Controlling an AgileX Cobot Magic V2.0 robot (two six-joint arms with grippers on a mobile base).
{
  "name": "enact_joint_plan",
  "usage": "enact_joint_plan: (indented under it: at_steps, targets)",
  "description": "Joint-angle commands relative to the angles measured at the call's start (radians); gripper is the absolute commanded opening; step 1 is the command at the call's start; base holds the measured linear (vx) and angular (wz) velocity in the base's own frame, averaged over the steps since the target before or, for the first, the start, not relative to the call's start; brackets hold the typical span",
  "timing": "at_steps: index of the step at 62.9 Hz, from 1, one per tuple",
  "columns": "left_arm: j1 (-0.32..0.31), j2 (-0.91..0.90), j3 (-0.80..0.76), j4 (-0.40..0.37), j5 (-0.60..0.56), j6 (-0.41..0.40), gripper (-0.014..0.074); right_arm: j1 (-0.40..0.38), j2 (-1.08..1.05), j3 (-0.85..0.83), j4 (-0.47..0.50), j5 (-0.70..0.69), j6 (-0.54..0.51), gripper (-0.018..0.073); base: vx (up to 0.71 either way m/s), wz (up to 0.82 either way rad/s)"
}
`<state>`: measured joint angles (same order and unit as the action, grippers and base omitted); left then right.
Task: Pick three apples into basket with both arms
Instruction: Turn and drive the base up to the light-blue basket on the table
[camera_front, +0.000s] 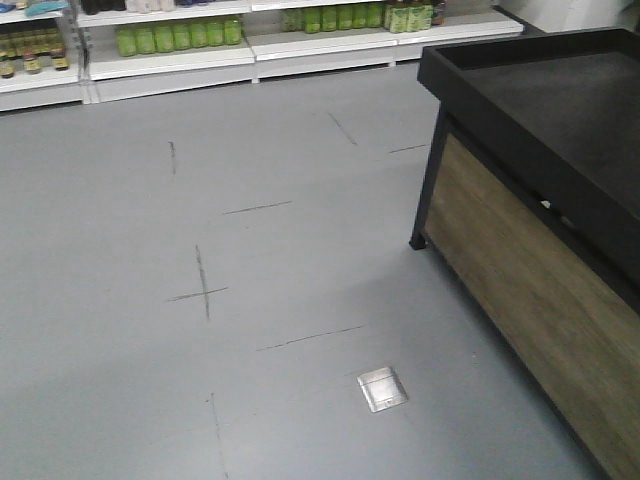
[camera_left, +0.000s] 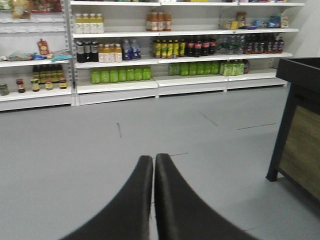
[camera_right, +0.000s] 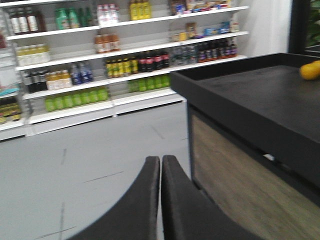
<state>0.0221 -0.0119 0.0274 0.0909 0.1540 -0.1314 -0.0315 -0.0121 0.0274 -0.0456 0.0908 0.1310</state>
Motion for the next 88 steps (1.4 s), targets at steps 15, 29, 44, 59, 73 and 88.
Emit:
enact_joint_plan:
  at_steps: [15, 29, 44, 59, 73, 88]
  targets:
    - [-0.001, -0.016, 0.004, -0.008, -0.076, -0.006, -0.0006, -0.007, -0.013, 0.013, -0.010, -0.077, -0.005, -0.0004, 0.13, -0.51]
    - [-0.001, -0.016, 0.004, -0.008, -0.076, -0.006, -0.0006, -0.007, -0.013, 0.013, -0.010, -0.078, -0.005, -0.0004, 0.13, -0.49]
    - [-0.001, -0.016, 0.004, -0.008, -0.076, -0.006, -0.0006, -0.007, -0.013, 0.013, -0.010, -0.078, -0.005, -0.0004, 0.12, -0.47]
    - [-0.001, -0.016, 0.004, -0.008, -0.076, -0.006, -0.0006, -0.007, -0.013, 0.013, -0.010, -0.078, -0.005, -0.0004, 0.13, -0.50]
    - [-0.001, -0.016, 0.004, -0.008, -0.076, -0.006, -0.0006, -0.007, -0.013, 0.013, -0.010, -0.078, -0.005, -0.0004, 0.13, -0.52]
    - [-0.001, -0.016, 0.004, -0.008, -0.076, -0.006, -0.0006, -0.007, -0.013, 0.013, -0.010, -0.078, -0.005, -0.0004, 0.12, -0.48]
